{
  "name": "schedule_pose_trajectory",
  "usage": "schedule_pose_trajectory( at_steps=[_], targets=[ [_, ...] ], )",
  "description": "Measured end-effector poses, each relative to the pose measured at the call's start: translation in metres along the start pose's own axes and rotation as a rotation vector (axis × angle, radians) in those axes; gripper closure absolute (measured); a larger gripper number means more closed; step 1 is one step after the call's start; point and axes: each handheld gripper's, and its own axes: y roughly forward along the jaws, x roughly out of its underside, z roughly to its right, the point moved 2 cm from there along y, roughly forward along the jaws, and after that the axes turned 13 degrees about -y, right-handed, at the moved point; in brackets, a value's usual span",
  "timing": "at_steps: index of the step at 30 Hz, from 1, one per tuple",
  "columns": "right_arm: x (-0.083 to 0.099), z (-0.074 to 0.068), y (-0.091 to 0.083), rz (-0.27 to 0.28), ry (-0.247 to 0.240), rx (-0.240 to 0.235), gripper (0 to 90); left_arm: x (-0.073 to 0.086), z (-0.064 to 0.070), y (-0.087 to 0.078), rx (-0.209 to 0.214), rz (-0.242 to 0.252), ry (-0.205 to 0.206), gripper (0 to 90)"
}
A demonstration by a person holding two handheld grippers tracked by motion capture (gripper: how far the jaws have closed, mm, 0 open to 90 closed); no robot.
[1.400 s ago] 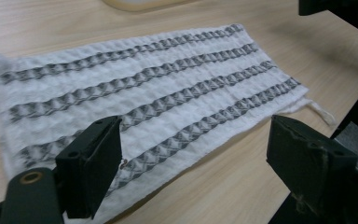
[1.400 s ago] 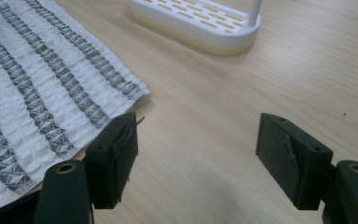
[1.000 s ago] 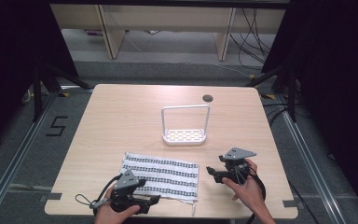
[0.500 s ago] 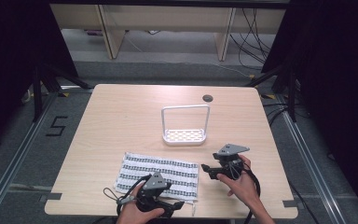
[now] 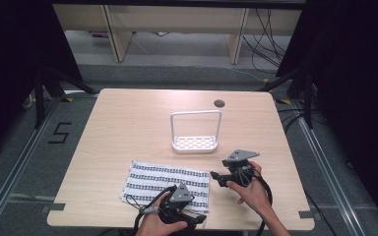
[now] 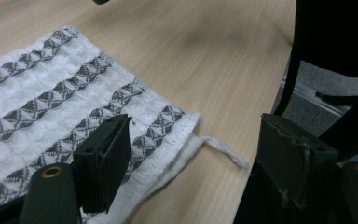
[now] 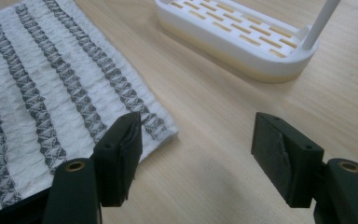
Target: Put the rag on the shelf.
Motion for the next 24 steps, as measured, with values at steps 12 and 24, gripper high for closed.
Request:
schedule_pose_trajectory(
  at_steps=[12,24],
  targets=[
    [-0.008,-0.004,0.023,-0.002,-0.025,-0.039,39.8,-0.003,0.001,0.013,-0.021,-0.029,0.063,35.3],
    [-0.008,-0.004,0.035,-0.039,-0.032,-0.051,40.3,-0.003,-0.001,0.021,-0.073,-0.076,0.157,46.2]
  ],
)
